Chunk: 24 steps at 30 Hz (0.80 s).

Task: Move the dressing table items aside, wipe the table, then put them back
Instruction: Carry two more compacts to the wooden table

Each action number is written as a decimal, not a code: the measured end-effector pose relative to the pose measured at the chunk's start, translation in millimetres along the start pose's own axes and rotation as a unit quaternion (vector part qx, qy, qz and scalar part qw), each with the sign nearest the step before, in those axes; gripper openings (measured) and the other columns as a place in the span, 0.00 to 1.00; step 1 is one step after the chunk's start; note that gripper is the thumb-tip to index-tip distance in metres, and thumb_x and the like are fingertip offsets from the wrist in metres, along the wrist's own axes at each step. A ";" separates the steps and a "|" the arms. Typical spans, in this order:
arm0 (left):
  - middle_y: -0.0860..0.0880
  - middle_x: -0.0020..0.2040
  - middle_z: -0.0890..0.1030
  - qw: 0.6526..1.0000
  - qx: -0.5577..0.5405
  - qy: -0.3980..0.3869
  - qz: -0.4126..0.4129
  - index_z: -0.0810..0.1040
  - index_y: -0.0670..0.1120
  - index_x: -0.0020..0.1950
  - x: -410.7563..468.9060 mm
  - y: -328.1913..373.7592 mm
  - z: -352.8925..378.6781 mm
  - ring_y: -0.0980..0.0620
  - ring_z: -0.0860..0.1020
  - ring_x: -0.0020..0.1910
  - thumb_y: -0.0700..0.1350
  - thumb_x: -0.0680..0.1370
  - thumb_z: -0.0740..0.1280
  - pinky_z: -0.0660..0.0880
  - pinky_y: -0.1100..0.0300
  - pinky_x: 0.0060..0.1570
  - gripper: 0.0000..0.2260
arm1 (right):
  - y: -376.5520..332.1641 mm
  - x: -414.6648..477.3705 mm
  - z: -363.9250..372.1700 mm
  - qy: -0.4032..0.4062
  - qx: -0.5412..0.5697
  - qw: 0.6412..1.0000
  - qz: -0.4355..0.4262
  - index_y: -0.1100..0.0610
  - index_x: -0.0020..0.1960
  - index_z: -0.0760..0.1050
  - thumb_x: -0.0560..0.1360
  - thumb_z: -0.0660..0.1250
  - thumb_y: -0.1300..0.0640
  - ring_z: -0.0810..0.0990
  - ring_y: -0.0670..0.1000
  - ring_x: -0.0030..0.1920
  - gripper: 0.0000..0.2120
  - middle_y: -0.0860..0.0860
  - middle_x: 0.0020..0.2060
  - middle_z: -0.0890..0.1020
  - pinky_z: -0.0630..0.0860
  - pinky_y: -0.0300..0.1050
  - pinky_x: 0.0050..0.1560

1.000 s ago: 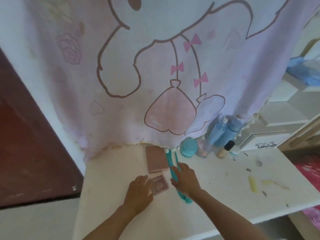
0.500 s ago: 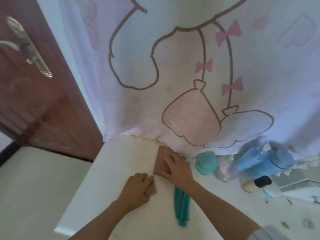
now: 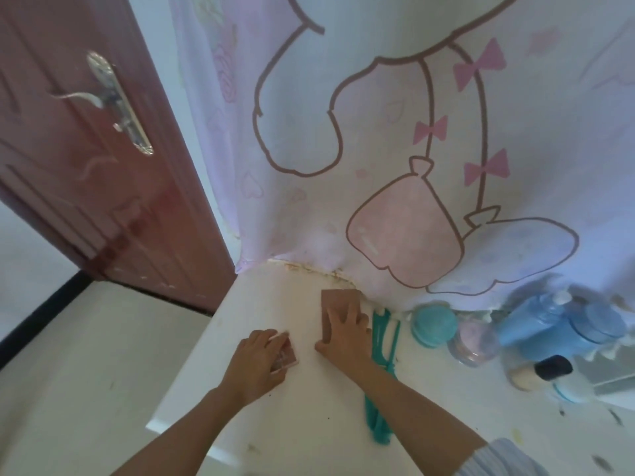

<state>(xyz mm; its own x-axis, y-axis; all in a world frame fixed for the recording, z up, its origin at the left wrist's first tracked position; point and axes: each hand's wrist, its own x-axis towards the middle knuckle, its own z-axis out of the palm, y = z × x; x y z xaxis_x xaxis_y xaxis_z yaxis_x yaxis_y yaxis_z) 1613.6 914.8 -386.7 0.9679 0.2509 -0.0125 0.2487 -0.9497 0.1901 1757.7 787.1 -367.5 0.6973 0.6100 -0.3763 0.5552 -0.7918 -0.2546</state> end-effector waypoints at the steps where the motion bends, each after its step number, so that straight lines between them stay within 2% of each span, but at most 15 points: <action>1: 0.52 0.44 0.82 1.000 0.001 0.007 -0.001 0.72 0.50 0.56 -0.9 -2.2 -3.1 0.53 0.81 0.39 0.58 0.56 0.67 0.77 0.63 0.33 0.30 | 0.6 -2.7 1.9 0.000 -0.007 1.000 -0.012 0.50 0.72 0.56 0.72 0.62 0.46 0.52 0.65 0.70 0.32 0.59 0.74 0.45 0.60 0.55 0.67; 4: 0.52 0.43 0.82 1.000 0.003 0.023 -0.007 0.71 0.50 0.55 -2.9 -8.9 -12.7 0.53 0.81 0.38 0.58 0.59 0.63 0.77 0.63 0.32 0.26 | 3.1 -7.4 6.1 0.015 -0.040 0.998 -0.040 0.50 0.73 0.54 0.73 0.61 0.49 0.49 0.63 0.72 0.31 0.59 0.74 0.42 0.55 0.56 0.69; 6: 0.52 0.43 0.82 1.000 -0.002 0.029 -0.009 0.70 0.50 0.55 -4.2 -13.6 -18.3 0.53 0.81 0.37 0.57 0.57 0.66 0.77 0.63 0.31 0.28 | 2.6 -8.3 5.2 0.019 -0.044 0.999 -0.023 0.50 0.73 0.52 0.75 0.59 0.47 0.49 0.64 0.73 0.31 0.61 0.74 0.41 0.54 0.57 0.70; 11: 0.51 0.42 0.82 0.999 -0.006 0.027 -0.024 0.73 0.49 0.54 -12.2 -24.5 -26.7 0.51 0.81 0.36 0.56 0.54 0.68 0.77 0.62 0.29 0.29 | -5.1 -7.7 2.2 0.015 -0.039 0.999 0.013 0.50 0.73 0.53 0.76 0.58 0.45 0.61 0.63 0.66 0.29 0.63 0.71 0.53 0.62 0.55 0.65; 14: 0.50 0.42 0.82 0.998 -0.006 0.037 -0.046 0.73 0.48 0.53 -17.9 -27.6 -29.1 0.50 0.81 0.36 0.56 0.54 0.68 0.77 0.60 0.29 0.29 | -5.0 -10.6 -1.2 0.013 -0.039 0.999 -0.003 0.48 0.73 0.53 0.74 0.61 0.46 0.61 0.61 0.64 0.31 0.60 0.68 0.58 0.63 0.53 0.63; 17: 0.50 0.42 0.82 0.995 -0.020 0.060 -0.081 0.74 0.48 0.54 -21.9 -30.1 -31.7 0.48 0.81 0.37 0.54 0.55 0.69 0.77 0.58 0.29 0.28 | -6.1 -13.5 -6.5 0.026 -0.057 0.997 -0.035 0.49 0.73 0.53 0.72 0.63 0.47 0.60 0.61 0.65 0.33 0.60 0.69 0.56 0.62 0.52 0.63; 19: 0.49 0.43 0.82 0.991 -0.039 0.064 -0.115 0.77 0.47 0.54 -25.7 -33.8 -32.2 0.45 0.81 0.39 0.53 0.57 0.69 0.78 0.55 0.32 0.26 | -10.1 -14.4 -11.2 0.039 -0.057 0.996 -0.058 0.49 0.73 0.54 0.72 0.64 0.46 0.58 0.61 0.67 0.34 0.59 0.70 0.55 0.61 0.52 0.64; 24: 0.45 0.54 0.79 0.967 -0.087 0.081 -0.224 0.76 0.44 0.62 -43.8 -34.3 -40.3 0.40 0.76 0.55 0.51 0.66 0.69 0.73 0.48 0.52 0.26 | -31.1 -12.4 -24.5 0.071 -0.040 0.987 -0.137 0.50 0.72 0.57 0.71 0.64 0.48 0.58 0.59 0.67 0.32 0.57 0.69 0.57 0.61 0.51 0.63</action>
<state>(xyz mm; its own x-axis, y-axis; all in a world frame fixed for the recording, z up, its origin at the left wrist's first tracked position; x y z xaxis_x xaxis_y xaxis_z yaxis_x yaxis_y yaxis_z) 1561.2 943.9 -353.2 0.7428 0.6692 0.0207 0.6180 -0.6973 0.3631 1742.9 805.0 -333.1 0.5700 0.8033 -0.1726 0.7618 -0.5954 -0.2553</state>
